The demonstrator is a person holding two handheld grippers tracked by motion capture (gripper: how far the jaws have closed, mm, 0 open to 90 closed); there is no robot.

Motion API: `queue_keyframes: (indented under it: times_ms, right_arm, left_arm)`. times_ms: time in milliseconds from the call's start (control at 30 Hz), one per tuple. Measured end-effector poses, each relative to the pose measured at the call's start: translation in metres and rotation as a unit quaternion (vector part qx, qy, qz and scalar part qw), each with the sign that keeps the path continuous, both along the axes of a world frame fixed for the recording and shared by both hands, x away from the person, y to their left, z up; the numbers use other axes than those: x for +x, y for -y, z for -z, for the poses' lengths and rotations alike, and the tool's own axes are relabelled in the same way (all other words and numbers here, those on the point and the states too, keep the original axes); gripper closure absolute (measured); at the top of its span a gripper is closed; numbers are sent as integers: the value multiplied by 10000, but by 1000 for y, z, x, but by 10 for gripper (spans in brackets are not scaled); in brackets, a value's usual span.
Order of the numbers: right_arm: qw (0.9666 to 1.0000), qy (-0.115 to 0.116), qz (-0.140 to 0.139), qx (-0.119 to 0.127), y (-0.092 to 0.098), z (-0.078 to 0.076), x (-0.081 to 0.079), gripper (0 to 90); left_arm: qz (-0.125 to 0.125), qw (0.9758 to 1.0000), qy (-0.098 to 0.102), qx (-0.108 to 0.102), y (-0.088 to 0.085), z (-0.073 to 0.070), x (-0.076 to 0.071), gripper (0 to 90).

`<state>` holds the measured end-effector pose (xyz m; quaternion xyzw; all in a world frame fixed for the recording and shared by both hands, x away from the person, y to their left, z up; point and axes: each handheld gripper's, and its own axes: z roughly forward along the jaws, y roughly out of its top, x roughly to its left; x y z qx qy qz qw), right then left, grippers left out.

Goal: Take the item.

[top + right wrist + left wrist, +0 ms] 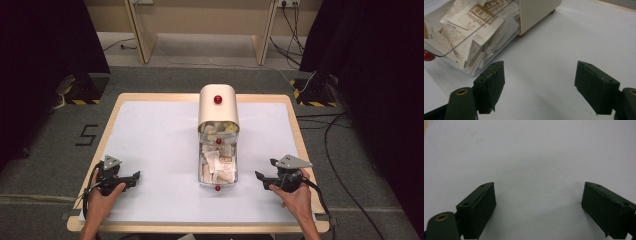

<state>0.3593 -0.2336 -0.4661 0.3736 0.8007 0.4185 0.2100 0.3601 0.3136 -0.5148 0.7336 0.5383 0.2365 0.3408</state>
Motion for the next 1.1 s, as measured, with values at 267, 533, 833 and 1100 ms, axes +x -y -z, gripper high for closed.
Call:
queue_keyframes:
  times_ms: [267, 533, 833, 1100]
  right_arm:
    - [9998, 88, -145, 47, -8, -11, -9, 277]
    - [9992, 140, -381, 24, -23, -20, -17, 312]
    - [9968, 217, -774, -35, -47, -29, -27, 371]
    - [9931, 224, -1152, -73, -68, -30, -32, 452]
  left_arm:
    - [-2, 10000, 5, 2, 0, 0, 0, 114]
    - [-1, 10000, 0, 0, 0, 0, 0, 114]
    - [-1, 10000, 0, -1, 0, 0, 0, 114]
    - [-1, 10000, -1, 1, 0, 0, 0, 114]
